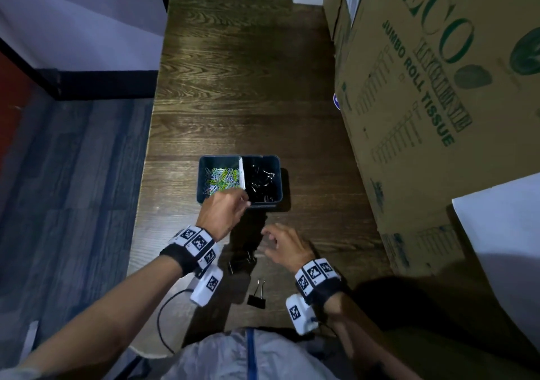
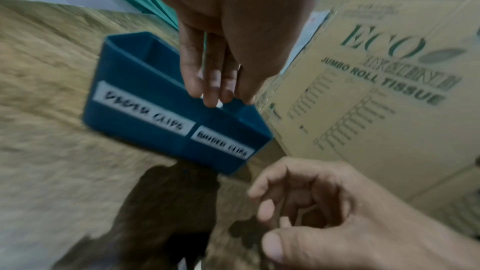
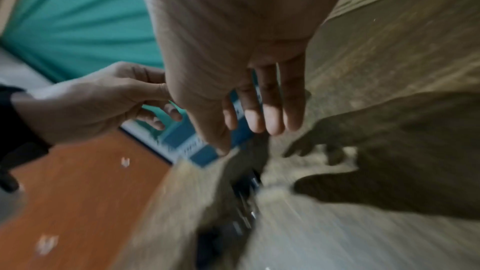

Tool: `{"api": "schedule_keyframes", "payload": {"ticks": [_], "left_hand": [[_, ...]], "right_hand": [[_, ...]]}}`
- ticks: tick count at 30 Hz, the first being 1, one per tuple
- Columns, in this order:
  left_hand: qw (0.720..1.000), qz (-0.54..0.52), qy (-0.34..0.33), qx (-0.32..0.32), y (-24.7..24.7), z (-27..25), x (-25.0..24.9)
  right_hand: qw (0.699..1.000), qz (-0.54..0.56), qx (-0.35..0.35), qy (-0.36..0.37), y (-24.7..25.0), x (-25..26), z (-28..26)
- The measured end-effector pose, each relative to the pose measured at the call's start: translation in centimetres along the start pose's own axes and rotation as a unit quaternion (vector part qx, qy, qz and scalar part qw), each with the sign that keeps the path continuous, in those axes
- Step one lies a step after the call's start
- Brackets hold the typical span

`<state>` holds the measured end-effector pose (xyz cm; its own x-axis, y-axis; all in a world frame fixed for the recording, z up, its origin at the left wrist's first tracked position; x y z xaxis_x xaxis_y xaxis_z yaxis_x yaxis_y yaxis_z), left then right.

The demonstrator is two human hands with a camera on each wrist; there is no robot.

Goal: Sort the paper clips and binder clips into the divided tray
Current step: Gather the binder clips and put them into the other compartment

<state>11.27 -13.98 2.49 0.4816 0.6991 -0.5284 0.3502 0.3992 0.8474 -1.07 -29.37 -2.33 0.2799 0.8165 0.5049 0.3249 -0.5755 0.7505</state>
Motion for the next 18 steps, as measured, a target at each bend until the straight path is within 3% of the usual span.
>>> {"api": "schedule_keyframes", "payload": {"ticks": [4,7,15,18], "left_hand": [[0.985,0.060,-0.005,0.159,-3.1,-4.1,2.6],[0.959,0.120,0.012,0.257,-5.9,-7.3,4.7],[0.949,0.161,-0.009,0.271,-9.4,-9.5,4.4],[0.954,0.139,-0.004,0.265,-9.7,-9.3,3.9]], "right_hand": [[0.987,-0.043,0.153,-0.016,-3.4,-1.0,-1.7],[0.978,-0.116,0.166,0.043,-5.7,-1.0,-2.5],[0.941,-0.219,0.161,0.199,-8.1,0.2,-4.1],[0.954,-0.201,0.125,0.182,-7.6,0.1,-3.8]]}}
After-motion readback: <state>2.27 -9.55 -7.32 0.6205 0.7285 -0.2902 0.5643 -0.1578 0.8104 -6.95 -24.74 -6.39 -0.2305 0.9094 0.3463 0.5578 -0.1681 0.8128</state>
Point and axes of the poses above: each hand's wrist, its own z-axis towards the middle knuckle, its own y-axis out of the back of the hand, x = y × z, the point moved 1 cm from there along z, towards the middle knuckle, and after that the axes turned 1 degree about -z, right-handed, at the moved point
